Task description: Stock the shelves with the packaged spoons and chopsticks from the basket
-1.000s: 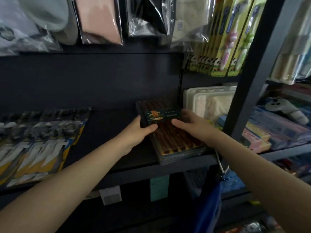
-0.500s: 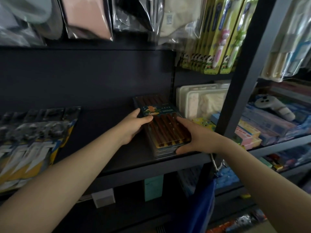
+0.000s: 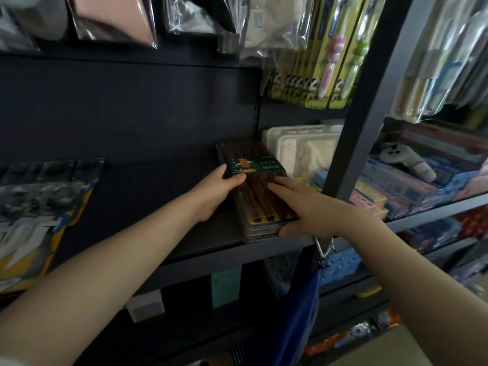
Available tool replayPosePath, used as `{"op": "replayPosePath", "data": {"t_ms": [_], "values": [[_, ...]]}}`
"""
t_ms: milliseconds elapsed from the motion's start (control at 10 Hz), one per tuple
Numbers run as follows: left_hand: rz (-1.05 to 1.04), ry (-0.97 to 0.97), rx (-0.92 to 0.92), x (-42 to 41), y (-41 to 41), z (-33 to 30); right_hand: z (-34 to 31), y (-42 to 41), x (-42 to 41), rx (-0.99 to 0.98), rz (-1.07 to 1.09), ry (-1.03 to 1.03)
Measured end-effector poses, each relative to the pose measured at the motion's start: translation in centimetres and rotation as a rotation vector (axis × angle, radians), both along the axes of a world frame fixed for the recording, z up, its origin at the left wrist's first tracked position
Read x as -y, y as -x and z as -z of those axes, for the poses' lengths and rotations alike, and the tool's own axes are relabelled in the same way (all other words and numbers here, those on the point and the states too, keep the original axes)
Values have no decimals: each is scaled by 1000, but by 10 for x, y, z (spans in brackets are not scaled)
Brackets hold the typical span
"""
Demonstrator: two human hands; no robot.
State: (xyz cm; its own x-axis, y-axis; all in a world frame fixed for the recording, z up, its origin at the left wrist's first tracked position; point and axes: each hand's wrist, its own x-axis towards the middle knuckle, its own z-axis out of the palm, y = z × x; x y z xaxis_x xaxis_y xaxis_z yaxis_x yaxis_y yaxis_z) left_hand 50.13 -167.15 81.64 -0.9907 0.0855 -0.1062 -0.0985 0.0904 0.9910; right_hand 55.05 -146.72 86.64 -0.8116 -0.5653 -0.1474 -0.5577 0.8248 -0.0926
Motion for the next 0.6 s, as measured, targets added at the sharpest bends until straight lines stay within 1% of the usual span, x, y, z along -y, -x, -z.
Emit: {"op": "replayPosePath", "data": {"t_ms": [200, 300, 400, 500, 600], "values": [[-61, 18, 24, 11, -22, -15, 1, -3, 8, -37, -9, -21], [-103, 153, -59, 23, -49, -20, -2, -4, 15, -65, -36, -72], [-154, 269, -142, 38, -78, -22, 3, -3, 21, -97, -18, -103], [-223, 295, -224, 51, -111, -24, 9, -13, 30, -183, 32, -97], [-285, 361, -315, 63, -144, -29, 10, -33, 50, -237, 0, 46]]}}
